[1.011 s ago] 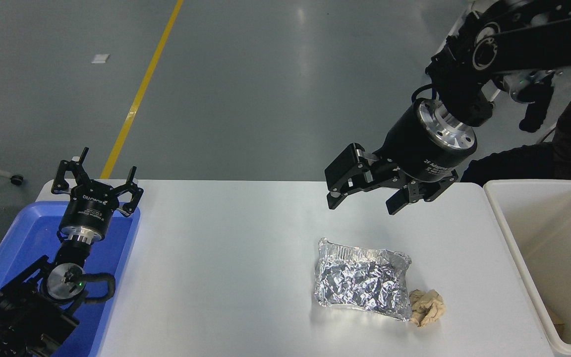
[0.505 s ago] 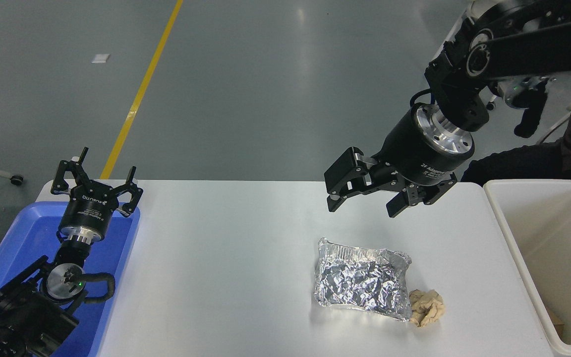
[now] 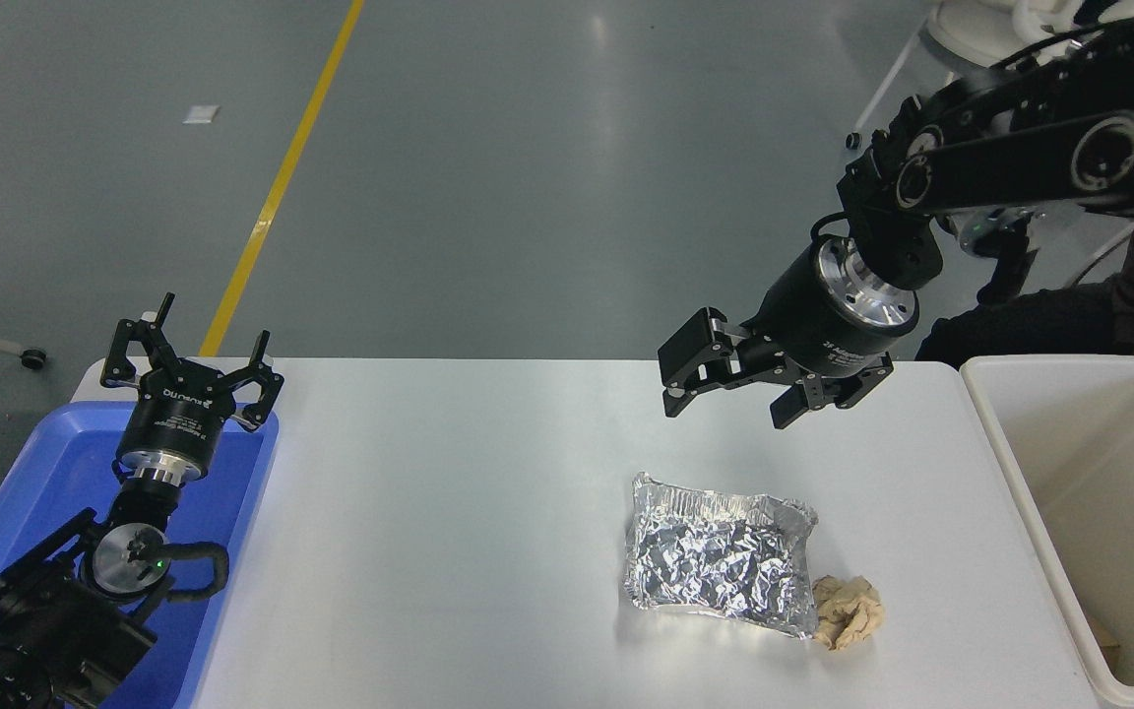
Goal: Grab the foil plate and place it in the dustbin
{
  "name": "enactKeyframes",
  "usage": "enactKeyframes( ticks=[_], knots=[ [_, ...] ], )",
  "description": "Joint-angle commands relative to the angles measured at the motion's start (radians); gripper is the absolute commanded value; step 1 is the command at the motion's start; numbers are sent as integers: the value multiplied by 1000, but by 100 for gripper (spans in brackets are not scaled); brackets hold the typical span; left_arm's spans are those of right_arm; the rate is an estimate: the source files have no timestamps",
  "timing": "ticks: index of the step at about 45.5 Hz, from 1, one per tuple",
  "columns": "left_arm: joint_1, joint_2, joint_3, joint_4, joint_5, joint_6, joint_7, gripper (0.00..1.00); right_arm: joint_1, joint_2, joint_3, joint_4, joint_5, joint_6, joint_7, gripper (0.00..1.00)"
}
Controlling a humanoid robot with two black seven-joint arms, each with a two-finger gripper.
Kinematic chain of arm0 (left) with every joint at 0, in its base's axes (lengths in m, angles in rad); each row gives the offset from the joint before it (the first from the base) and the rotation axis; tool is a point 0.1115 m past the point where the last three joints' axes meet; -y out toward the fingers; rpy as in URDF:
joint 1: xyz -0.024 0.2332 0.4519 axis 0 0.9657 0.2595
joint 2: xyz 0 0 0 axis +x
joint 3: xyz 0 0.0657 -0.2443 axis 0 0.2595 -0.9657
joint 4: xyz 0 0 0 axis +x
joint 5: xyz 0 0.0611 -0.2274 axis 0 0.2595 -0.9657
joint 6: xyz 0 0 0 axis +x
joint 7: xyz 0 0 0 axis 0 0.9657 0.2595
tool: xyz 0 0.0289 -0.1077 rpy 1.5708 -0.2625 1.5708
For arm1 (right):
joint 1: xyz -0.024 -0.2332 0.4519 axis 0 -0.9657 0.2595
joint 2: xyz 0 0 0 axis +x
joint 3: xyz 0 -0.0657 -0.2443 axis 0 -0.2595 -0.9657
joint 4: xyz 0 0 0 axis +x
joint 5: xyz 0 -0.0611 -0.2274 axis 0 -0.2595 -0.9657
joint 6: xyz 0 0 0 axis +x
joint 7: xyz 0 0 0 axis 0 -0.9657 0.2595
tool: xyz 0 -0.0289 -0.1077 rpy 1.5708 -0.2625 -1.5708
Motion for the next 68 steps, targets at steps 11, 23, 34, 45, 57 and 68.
enactKeyframes(
  ticks=[11,23,34,45,57,68],
  knots=[
    [0,0,0,0,0,0,0,100,-416,-93,82,-271,-242,-45,0,100],
    [0,0,0,0,-1,0,0,100,-697,-155,172,-453,-416,-88,7,100],
    [-2,0,0,0,0,0,0,100,-818,-152,260,-525,-433,-117,7,100],
    [-2,0,0,0,0,0,1,100,-863,-106,275,-565,-433,-127,7,100],
    [-2,0,0,0,0,0,1,100,-901,-84,275,-588,-434,-147,7,100],
    [-2,0,0,-1,0,0,1,100,-940,-61,275,-616,-442,-171,8,99]
  ],
)
